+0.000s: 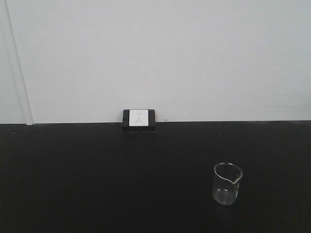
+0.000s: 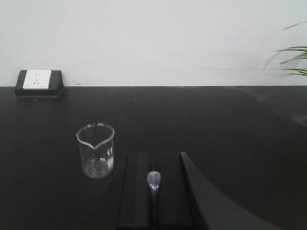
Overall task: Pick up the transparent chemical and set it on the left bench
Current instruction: 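Drive the base to the bench with white bins, holding the pipette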
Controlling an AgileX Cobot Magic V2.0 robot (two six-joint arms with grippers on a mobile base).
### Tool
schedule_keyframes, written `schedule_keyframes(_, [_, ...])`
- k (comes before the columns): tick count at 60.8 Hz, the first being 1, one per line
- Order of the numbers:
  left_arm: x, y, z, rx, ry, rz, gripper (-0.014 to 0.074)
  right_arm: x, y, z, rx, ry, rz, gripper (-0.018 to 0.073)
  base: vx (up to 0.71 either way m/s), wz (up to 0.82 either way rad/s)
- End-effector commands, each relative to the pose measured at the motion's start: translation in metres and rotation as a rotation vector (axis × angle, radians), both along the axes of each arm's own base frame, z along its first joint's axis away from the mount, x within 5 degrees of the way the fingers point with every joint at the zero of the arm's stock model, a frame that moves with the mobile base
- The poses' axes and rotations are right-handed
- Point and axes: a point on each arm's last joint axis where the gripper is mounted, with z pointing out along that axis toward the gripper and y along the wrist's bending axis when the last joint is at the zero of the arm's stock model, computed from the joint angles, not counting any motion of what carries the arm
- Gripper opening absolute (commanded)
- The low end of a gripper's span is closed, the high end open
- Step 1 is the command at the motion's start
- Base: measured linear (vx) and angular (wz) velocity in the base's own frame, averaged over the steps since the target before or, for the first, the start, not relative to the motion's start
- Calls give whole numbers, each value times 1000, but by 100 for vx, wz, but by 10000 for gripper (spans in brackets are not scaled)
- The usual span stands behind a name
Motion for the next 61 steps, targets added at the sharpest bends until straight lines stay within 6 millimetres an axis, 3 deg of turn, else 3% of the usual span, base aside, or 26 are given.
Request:
schedule_keyframes(1, [-1, 0, 3, -14, -81, -1, -3, 0, 2, 16, -7, -96, 26, -3, -34, -15])
schedule_keyframes(30, [-1, 0, 3, -14, -81, -1, -3, 0, 2, 16, -7, -96, 26, -3, -38, 1])
schedule_keyframes(61, [-1, 0, 3, -14, -81, -1, -3, 0, 2, 16, -7, -96, 26, -3, -40, 40])
